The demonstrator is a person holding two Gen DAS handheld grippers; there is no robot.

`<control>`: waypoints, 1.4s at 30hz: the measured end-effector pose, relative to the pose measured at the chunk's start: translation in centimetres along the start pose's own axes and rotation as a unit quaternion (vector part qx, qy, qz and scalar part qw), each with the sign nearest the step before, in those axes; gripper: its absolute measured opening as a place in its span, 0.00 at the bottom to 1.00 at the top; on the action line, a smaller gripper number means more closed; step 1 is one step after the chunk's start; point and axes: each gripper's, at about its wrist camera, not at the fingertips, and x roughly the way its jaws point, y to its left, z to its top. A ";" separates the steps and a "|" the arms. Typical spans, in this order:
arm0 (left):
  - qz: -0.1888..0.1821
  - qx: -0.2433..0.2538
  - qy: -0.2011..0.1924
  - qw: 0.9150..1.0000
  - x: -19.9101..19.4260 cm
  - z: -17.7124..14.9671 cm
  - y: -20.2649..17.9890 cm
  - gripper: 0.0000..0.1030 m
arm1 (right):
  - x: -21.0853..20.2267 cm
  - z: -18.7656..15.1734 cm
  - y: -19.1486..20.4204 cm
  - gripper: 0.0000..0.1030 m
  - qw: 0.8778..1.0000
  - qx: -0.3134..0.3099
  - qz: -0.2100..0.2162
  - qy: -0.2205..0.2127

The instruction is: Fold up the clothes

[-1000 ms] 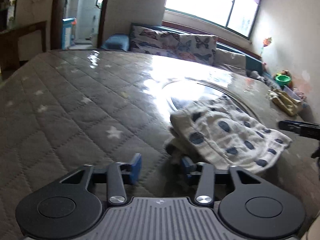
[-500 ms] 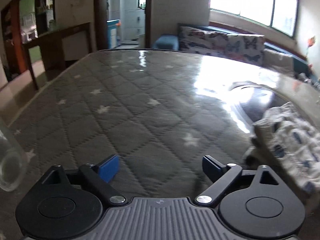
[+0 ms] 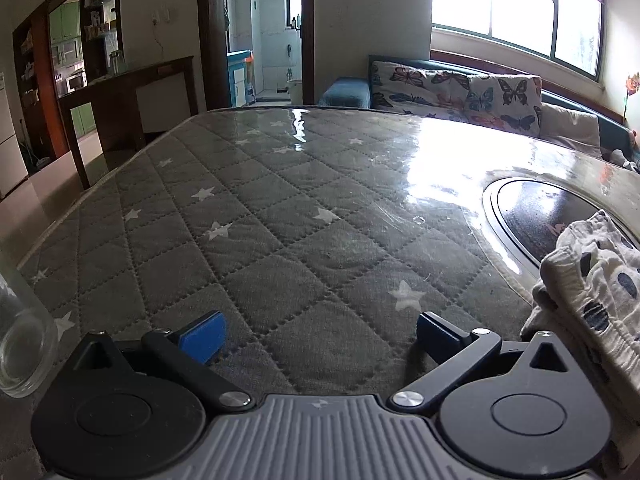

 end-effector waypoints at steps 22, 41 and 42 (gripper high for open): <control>-0.003 -0.004 -0.008 1.000 0.2 -0.2 0.2 1.00 | 0.1 -0.2 0.1 1.00 1.000 -0.001 -0.002 -0.002; -0.003 -0.004 -0.008 1.000 0.2 -0.2 0.2 1.00 | 0.2 -0.2 0.1 1.00 1.000 -0.002 -0.002 -0.002; -0.003 -0.004 -0.008 1.000 0.2 -0.2 0.2 1.00 | 0.2 -0.2 0.1 1.00 1.000 -0.002 -0.002 -0.002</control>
